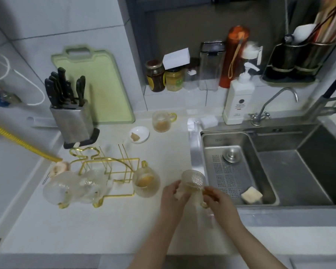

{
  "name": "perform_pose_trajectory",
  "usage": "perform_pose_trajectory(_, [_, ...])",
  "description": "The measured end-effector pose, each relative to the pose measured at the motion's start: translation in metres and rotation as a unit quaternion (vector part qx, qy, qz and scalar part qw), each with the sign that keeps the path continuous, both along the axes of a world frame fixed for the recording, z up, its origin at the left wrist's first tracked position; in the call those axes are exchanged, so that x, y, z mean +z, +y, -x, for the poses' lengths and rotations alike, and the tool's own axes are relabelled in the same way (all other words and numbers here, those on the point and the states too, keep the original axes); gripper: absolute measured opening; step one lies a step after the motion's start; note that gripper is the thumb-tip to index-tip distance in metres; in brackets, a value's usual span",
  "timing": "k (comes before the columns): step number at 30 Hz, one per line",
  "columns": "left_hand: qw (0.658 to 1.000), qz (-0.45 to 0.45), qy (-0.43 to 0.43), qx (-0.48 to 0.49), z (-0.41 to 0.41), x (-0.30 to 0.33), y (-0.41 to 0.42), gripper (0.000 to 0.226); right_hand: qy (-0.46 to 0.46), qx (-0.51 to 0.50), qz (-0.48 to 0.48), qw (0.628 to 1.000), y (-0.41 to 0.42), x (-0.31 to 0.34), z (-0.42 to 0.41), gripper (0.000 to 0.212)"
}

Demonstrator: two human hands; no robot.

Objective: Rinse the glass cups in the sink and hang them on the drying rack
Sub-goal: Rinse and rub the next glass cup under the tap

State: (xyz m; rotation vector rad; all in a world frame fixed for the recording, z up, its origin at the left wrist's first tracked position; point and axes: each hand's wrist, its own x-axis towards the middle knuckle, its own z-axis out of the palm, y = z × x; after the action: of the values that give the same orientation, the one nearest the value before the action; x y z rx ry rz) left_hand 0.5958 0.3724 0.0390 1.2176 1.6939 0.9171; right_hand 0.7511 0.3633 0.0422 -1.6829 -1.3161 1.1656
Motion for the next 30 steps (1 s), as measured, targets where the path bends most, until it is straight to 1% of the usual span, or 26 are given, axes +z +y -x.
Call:
perform_pose_trajectory(4, [0.998, -0.011, 0.002, -0.064, -0.018, 0.003, 0.022, 0.070, 0.001, -0.026, -0.020, 0.999, 0.002, 0.022, -0.027, 0.027])
perform_pose_trajectory(7, [0.993, -0.024, -0.019, -0.117, -0.034, 0.006, 0.036, 0.094, 0.001, -0.058, -0.041, 0.997, -0.001, 0.040, -0.052, 0.026])
perform_pose_trajectory(8, [0.989, -0.023, -0.044, -0.142, -0.041, 0.008, 0.041, 0.093, 0.005, -0.070, -0.048, 0.996, -0.003, 0.045, -0.061, 0.028])
perform_pose_trajectory(10, [0.972, -0.019, -0.091, -0.216, -0.055, 0.015, 0.048, 0.072, 0.015, -0.093, -0.056, 0.994, -0.010, 0.053, -0.077, 0.030])
perform_pose_trajectory(11, [0.961, -0.022, -0.107, -0.255, -0.063, 0.016, 0.052, 0.067, 0.019, -0.106, -0.060, 0.992, -0.014, 0.056, -0.086, 0.027])
perform_pose_trajectory(12, [0.951, -0.020, -0.115, -0.286, -0.072, 0.017, 0.056, 0.069, 0.020, -0.114, -0.065, 0.991, -0.018, 0.059, -0.094, 0.025])
perform_pose_trajectory(13, [0.946, -0.017, -0.122, -0.301, -0.082, 0.017, 0.058, 0.076, 0.021, -0.122, -0.070, 0.990, -0.022, 0.061, -0.101, 0.024])
perform_pose_trajectory(16, [0.937, -0.011, -0.141, -0.319, -0.113, 0.020, 0.060, 0.097, 0.012, -0.147, -0.084, 0.985, -0.031, 0.065, -0.123, 0.026])
perform_pose_trajectory(18, [0.937, -0.016, -0.128, -0.325, -0.136, 0.025, 0.061, 0.101, 0.008, -0.156, -0.094, 0.983, -0.033, 0.067, -0.142, 0.030])
perform_pose_trajectory(20, [0.933, -0.029, -0.112, -0.340, -0.159, 0.032, 0.062, 0.100, 0.000, -0.157, -0.099, 0.983, -0.035, 0.066, -0.162, 0.031])
perform_pose_trajectory(23, [0.926, -0.055, -0.108, -0.358, -0.196, 0.037, 0.066, 0.091, -0.007, -0.152, -0.104, 0.983, -0.033, 0.062, -0.198, 0.028])
perform_pose_trajectory(25, [0.934, -0.048, -0.104, -0.338, -0.223, 0.041, 0.067, 0.102, -0.011, -0.140, -0.108, 0.984, -0.029, 0.060, -0.225, 0.027])
perform_pose_trajectory(26, [0.940, -0.036, -0.117, -0.319, -0.237, 0.045, 0.066, 0.100, -0.021, -0.128, -0.110, 0.986, -0.027, 0.060, -0.239, 0.027])
perform_pose_trajectory(28, [0.948, -0.050, -0.097, -0.299, -0.267, 0.043, 0.070, 0.086, -0.053, -0.092, -0.113, 0.988, -0.023, 0.062, -0.268, 0.031])
perform_pose_trajectory(29, [0.948, -0.068, -0.076, -0.302, -0.281, 0.040, 0.071, 0.085, -0.067, -0.075, -0.115, 0.988, -0.020, 0.062, -0.283, 0.033])
perform_pose_trajectory(30, [0.950, -0.073, -0.066, -0.297, -0.295, 0.034, 0.072, 0.092, -0.075, -0.061, -0.115, 0.989, -0.018, 0.062, -0.297, 0.034])
